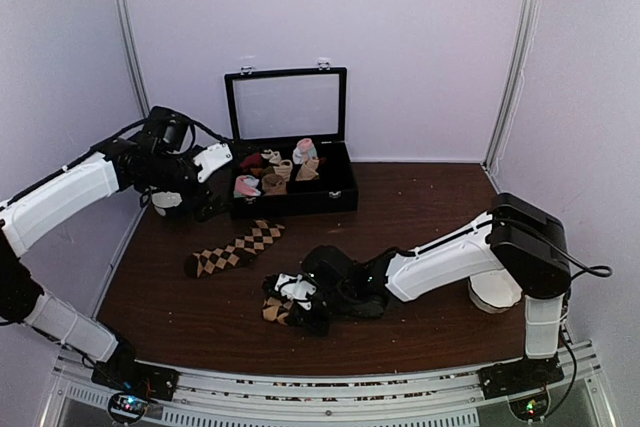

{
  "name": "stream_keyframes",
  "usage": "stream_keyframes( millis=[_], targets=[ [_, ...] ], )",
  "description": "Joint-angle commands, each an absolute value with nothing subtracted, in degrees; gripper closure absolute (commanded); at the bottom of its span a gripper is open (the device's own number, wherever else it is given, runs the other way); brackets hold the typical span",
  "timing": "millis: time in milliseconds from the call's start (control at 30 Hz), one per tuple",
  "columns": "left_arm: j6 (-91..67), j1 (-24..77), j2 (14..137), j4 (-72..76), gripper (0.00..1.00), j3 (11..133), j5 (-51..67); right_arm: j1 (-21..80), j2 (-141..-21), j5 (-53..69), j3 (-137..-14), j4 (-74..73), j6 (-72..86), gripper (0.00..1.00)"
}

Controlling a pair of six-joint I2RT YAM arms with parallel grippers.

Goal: Roll the socks
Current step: Roll the sock at the center of the board.

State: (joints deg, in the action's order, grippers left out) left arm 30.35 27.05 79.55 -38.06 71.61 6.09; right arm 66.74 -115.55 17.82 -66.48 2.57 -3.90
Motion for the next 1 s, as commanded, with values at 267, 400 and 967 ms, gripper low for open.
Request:
stream_keyframes(
  millis=[267, 400, 967],
  targets=[
    [45.1, 36.7, 79.7, -35.6, 0.03, 55.7, 11.6, 58.9, -123.7, 35.5, -67.3, -8.6, 18.7, 1.00],
    [47.9, 40.9, 80.8, -37.7, 0.11, 54.9, 17.3, 57.8, -125.5, 41.6, -65.7, -1.2, 29.0, 1.00],
    [55.6, 53.3, 92.4, -24.1, 0.22, 52.2, 2.8, 54.6, -129.9, 49.3, -61.3, 14.6, 46.0, 1.00]
  ],
)
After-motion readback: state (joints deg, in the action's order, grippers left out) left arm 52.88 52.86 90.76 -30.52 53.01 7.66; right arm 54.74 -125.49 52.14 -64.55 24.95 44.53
